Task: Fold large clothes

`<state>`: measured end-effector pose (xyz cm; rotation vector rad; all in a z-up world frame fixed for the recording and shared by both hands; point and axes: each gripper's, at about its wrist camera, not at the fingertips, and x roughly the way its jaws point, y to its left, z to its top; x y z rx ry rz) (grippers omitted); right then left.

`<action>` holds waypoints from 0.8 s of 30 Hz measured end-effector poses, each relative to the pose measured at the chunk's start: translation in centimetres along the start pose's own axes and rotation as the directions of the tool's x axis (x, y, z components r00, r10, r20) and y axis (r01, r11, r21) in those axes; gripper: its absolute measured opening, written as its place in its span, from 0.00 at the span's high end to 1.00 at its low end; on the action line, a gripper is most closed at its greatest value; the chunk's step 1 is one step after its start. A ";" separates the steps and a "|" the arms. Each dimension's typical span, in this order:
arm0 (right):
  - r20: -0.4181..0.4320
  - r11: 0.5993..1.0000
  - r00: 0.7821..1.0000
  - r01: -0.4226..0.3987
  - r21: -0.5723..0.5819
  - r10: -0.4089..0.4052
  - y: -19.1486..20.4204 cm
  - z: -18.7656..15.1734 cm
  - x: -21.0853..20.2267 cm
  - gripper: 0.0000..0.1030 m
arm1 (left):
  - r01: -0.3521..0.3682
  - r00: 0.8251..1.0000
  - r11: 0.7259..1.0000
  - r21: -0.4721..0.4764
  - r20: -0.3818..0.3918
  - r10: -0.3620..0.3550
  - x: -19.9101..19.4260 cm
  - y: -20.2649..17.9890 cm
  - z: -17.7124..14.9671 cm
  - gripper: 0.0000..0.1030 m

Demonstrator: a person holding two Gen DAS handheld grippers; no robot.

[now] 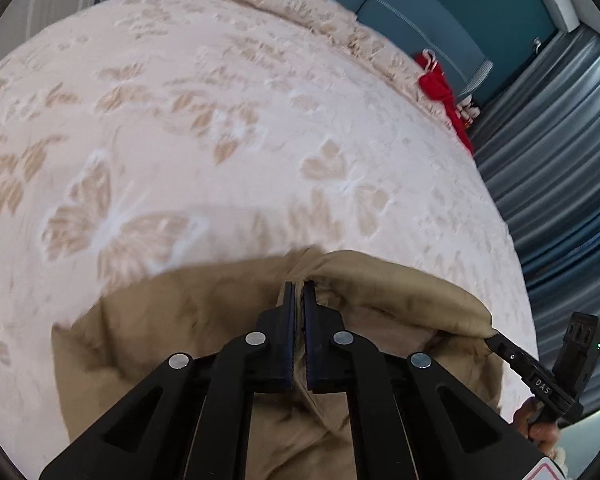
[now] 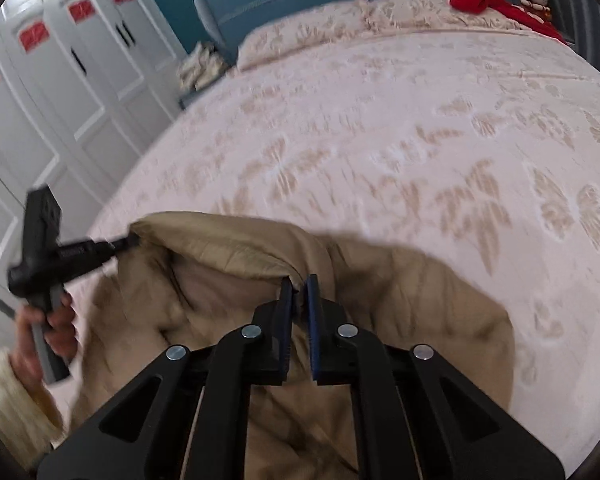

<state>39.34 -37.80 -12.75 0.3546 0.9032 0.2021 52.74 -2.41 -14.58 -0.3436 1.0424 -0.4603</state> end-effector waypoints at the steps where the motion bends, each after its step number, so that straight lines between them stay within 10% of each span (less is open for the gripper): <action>1: -0.025 1.000 1.000 0.008 -0.001 -0.008 -0.2 -0.6 0.4 0.94 | -0.005 1.000 1.000 -0.001 -0.010 0.005 0.2 0.3 -0.4 0.98; 18: -0.114 0.994 0.987 0.112 0.005 -0.111 -1.1 -2.8 4.2 0.97 | 0.094 0.992 0.995 -0.030 0.089 -0.091 -6.1 -6.4 0.0 0.96; 24: -0.116 0.995 0.989 0.097 0.009 -0.095 -1.5 -3.0 4.4 0.98 | 0.014 0.999 0.999 -0.030 0.052 -0.013 -5.9 -5.3 -1.5 0.93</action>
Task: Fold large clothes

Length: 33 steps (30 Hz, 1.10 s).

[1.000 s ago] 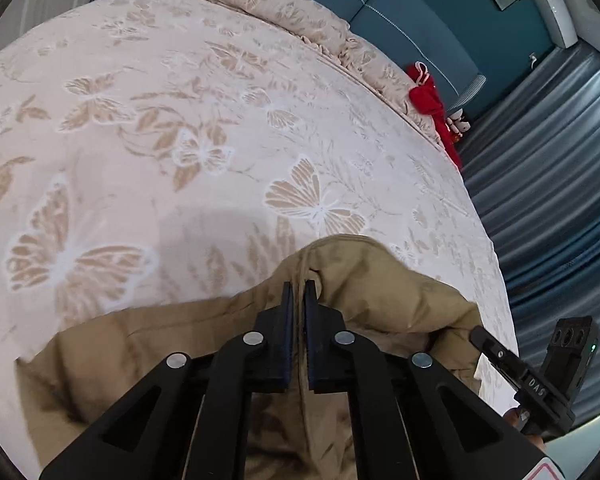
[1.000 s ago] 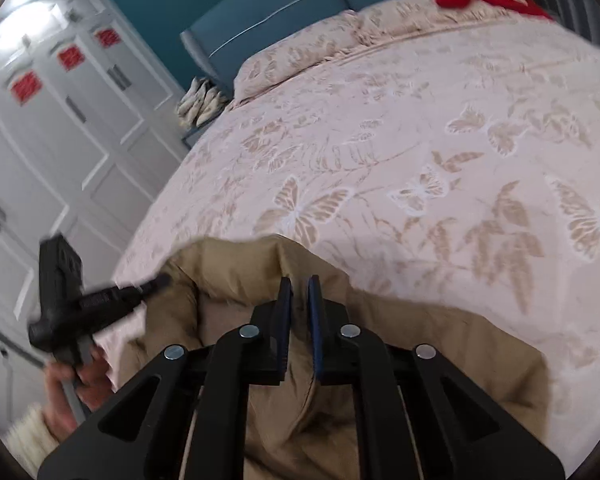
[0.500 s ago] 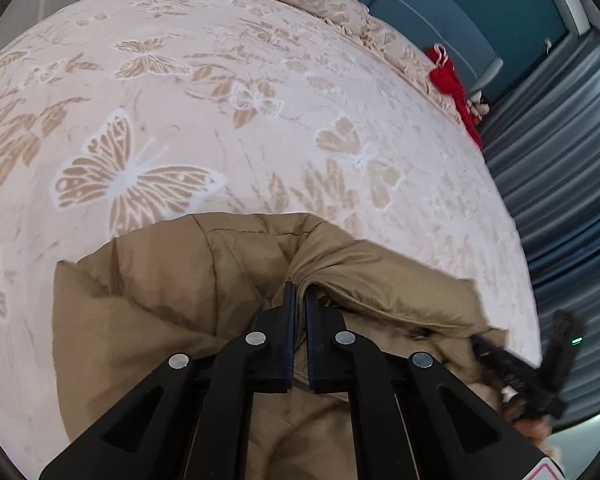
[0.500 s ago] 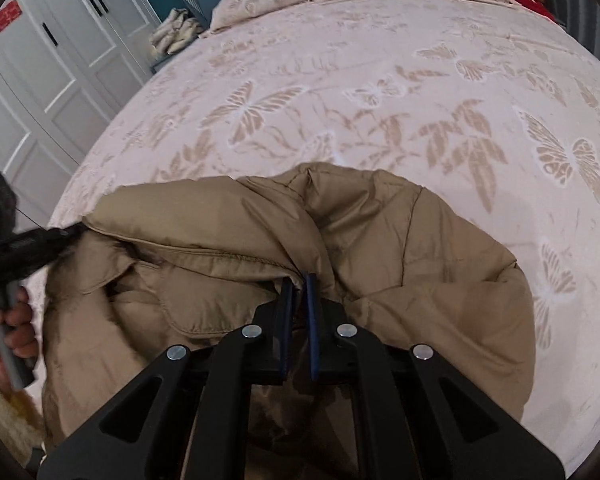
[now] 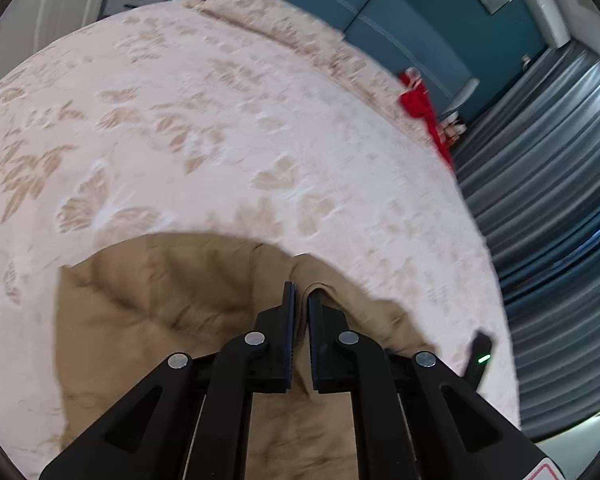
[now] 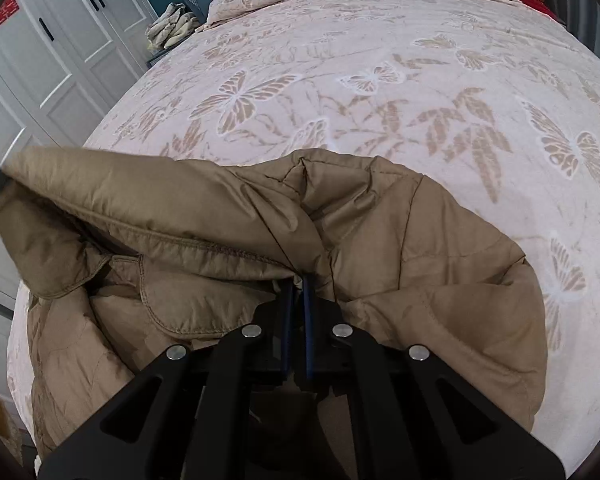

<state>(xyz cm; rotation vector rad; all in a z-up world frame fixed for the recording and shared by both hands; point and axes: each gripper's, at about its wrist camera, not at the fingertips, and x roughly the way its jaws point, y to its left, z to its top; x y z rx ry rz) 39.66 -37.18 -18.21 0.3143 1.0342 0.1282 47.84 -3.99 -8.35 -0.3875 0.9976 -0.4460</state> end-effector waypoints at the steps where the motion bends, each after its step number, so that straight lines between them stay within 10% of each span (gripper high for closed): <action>1: 0.001 1.000 1.000 -0.002 0.001 0.002 0.0 0.0 0.0 0.98 | -0.021 1.000 1.000 -0.007 -0.020 0.021 0.6 1.0 -0.3 0.93; 6: 0.003 1.000 1.000 -0.011 0.009 0.011 -0.1 -0.1 -0.1 0.98 | -0.083 0.990 0.995 -0.048 -0.120 0.077 2.2 5.8 -2.2 0.85; 15: 0.002 1.000 1.000 -0.010 0.008 0.010 -0.1 -0.1 0.0 0.98 | 0.049 0.996 0.997 -0.051 0.081 -0.045 -3.5 1.3 0.5 0.93; 24: 0.006 1.000 1.000 0.000 0.013 0.000 0.1 0.1 -0.3 0.97 | -0.025 0.996 0.999 -0.038 -0.082 0.022 9.1 0.1 -2.8 0.93; 33: 0.236 0.996 0.971 -0.044 0.077 0.025 3.2 1.4 -9.4 0.63 | -0.044 0.997 0.997 -0.064 -0.070 0.040 11.1 1.7 -3.6 0.93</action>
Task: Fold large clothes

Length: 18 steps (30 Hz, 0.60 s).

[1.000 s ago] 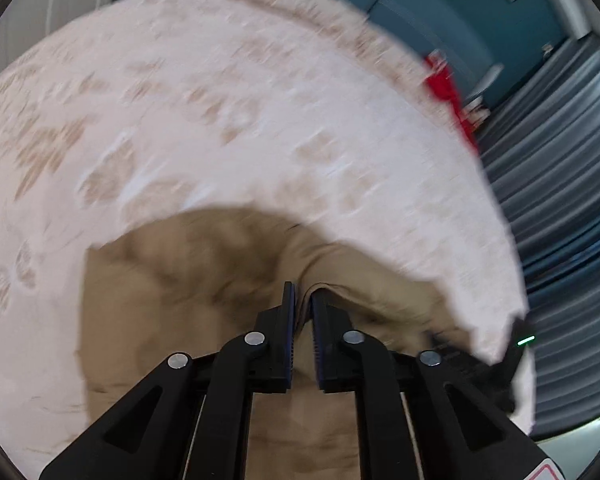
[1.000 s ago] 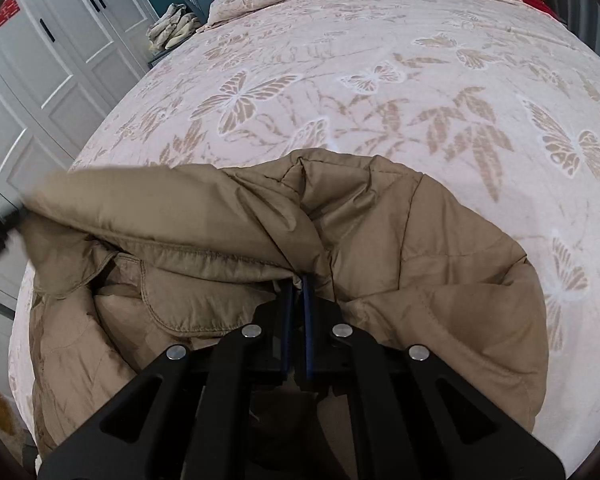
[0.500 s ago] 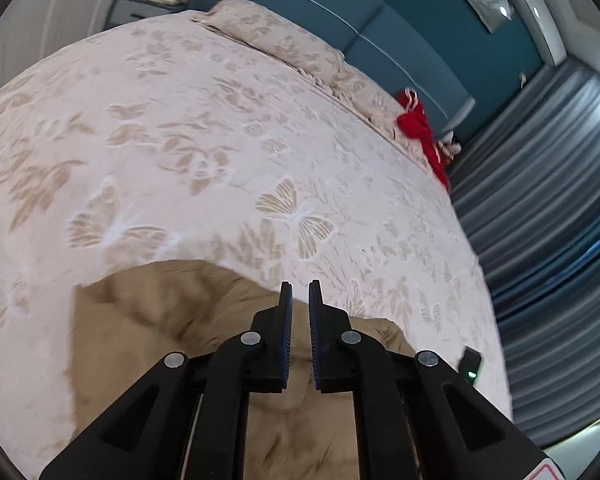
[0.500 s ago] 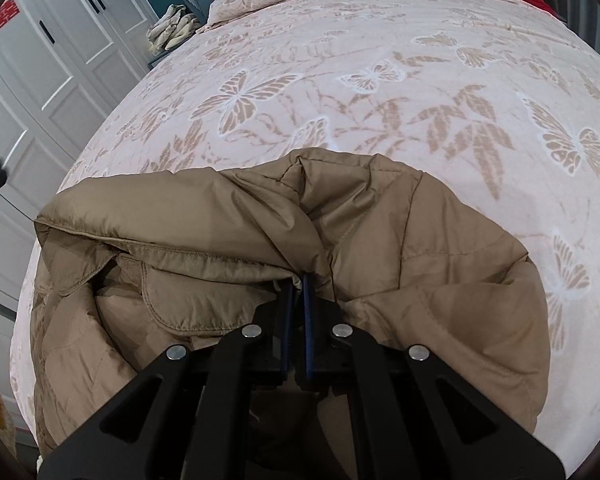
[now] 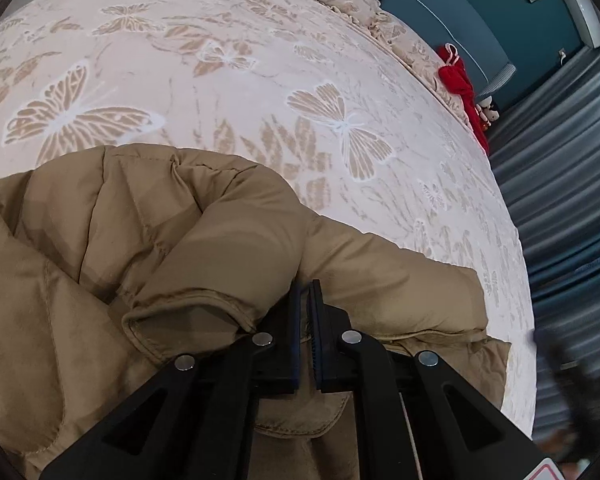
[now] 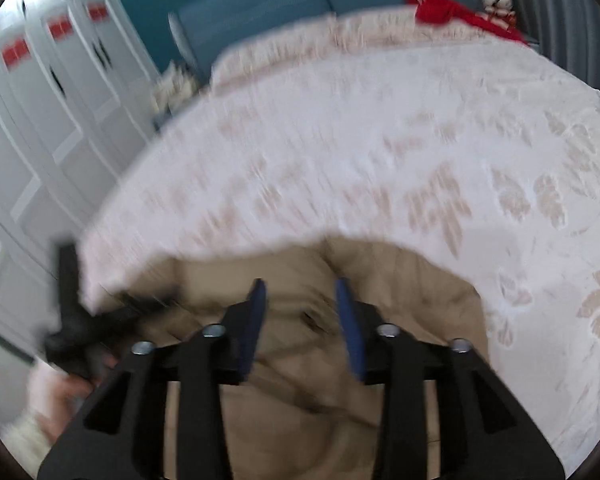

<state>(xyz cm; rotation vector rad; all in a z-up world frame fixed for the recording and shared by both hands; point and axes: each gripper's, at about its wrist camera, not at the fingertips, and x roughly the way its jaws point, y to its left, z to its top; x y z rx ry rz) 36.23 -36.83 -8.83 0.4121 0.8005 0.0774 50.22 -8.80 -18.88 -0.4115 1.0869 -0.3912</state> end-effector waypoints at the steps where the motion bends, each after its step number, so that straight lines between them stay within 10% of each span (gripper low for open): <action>1: -0.010 1.000 1.000 -0.011 -0.002 0.011 1.3 0.5 0.3 0.64 | -0.002 1.000 1.000 -0.002 0.000 0.002 0.0 0.0 0.0 0.93; 7: -0.132 0.997 0.991 0.026 -0.072 -0.036 5.3 -0.3 7.6 0.82 | -0.022 1.000 1.000 0.015 0.010 0.022 0.1 -0.1 0.0 0.93; 18: -0.172 0.992 0.977 0.114 -0.056 -0.122 3.6 -3.9 12.9 0.87 | -0.100 0.990 0.986 0.134 0.110 0.085 1.5 -0.8 -1.5 0.92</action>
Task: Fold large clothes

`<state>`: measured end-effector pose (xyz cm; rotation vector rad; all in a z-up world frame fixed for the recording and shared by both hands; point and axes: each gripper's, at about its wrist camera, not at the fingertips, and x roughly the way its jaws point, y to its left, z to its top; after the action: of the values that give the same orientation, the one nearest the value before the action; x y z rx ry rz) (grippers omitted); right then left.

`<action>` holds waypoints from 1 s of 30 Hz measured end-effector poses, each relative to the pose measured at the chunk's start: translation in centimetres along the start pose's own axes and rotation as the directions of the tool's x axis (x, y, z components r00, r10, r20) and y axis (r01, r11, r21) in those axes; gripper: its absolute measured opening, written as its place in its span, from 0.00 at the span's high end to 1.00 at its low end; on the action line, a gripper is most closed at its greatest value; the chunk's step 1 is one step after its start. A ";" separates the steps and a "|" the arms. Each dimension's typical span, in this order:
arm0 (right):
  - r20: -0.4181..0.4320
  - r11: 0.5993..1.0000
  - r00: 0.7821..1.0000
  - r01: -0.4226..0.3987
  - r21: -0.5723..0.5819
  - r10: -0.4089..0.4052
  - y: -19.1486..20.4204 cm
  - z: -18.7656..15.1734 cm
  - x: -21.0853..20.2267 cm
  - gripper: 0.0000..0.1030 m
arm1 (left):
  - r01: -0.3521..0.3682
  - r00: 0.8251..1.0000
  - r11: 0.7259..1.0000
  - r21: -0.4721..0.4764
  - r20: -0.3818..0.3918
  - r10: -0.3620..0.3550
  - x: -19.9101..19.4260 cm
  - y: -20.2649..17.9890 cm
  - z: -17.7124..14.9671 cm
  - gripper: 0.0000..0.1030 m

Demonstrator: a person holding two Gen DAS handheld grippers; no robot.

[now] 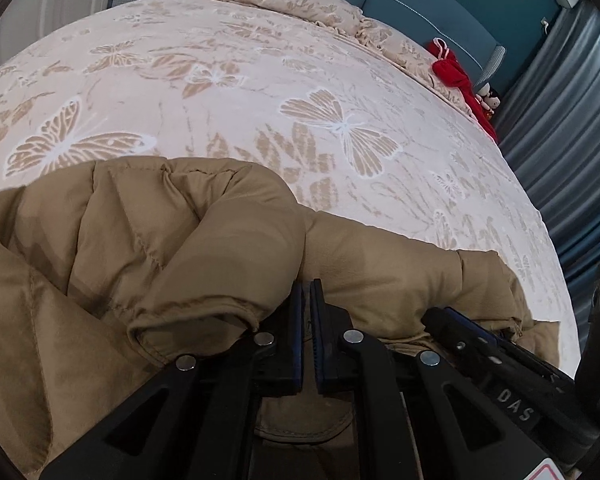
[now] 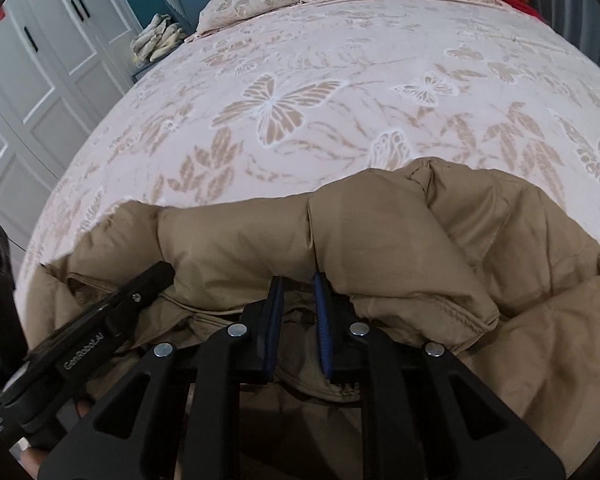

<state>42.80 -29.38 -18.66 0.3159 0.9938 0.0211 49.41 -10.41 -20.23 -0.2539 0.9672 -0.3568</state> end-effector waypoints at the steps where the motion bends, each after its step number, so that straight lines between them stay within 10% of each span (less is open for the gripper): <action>1: 0.009 1.000 1.000 0.013 -0.012 -0.013 0.2 -0.2 0.3 0.87 | -0.002 1.000 1.000 0.003 0.006 0.002 0.1 0.0 -0.1 0.92; 22: 0.052 0.999 0.998 -0.020 0.032 0.018 -1.3 0.0 -3.8 0.78 | 0.026 0.999 1.000 0.010 -0.044 -0.025 -3.7 0.4 0.9 0.88; 30: 0.147 0.997 0.987 -0.066 0.032 0.060 0.8 3.6 -7.0 0.75 | 0.086 0.990 0.995 -0.044 0.113 -0.080 -8.1 -1.2 5.8 0.67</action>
<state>42.08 -30.63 -10.89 0.3775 0.8391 0.0365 49.87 -7.92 -10.45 -0.3554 0.8582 -0.3920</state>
